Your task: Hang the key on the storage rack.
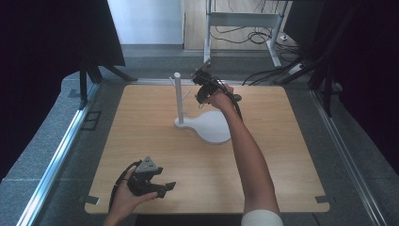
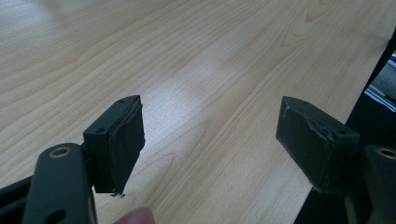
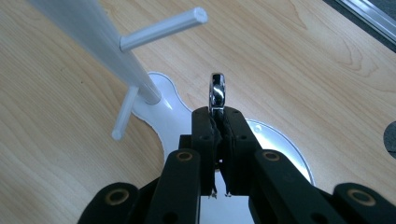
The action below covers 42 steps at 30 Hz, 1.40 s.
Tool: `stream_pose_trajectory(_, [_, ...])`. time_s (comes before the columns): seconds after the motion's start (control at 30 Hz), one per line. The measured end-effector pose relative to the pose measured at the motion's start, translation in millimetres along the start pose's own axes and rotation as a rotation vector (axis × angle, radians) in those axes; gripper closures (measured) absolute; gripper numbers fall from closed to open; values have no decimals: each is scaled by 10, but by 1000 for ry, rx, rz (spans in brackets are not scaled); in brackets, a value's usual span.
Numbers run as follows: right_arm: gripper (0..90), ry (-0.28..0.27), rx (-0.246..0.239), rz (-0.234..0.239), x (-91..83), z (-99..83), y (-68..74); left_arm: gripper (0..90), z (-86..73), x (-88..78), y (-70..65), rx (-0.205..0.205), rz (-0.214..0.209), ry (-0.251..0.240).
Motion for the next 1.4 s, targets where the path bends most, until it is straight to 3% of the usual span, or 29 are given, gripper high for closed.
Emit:
stream_pose_trajectory(0.6, [844,-25,9,-8,-24,131,44,241,1,-6,1,-6,3,0])
stream_pose_trajectory(0.93, [845,-43,4,-39,-13,242,105,241,8,-4,-11,-3,1,0])
stream_pose_trajectory(1.4, [845,-53,-14,-50,-2,254,180,240,14,7,-24,4,-4,4])
Point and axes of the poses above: each handheld gripper's, and its own axes: x roughly forward along the jaws, z roughly out of its top, y roughly to its left, the point moved 1 cm from there along x, roughly forward along the jaws, and after that the axes turned 15 degrees about x, right-handed, at the moved point
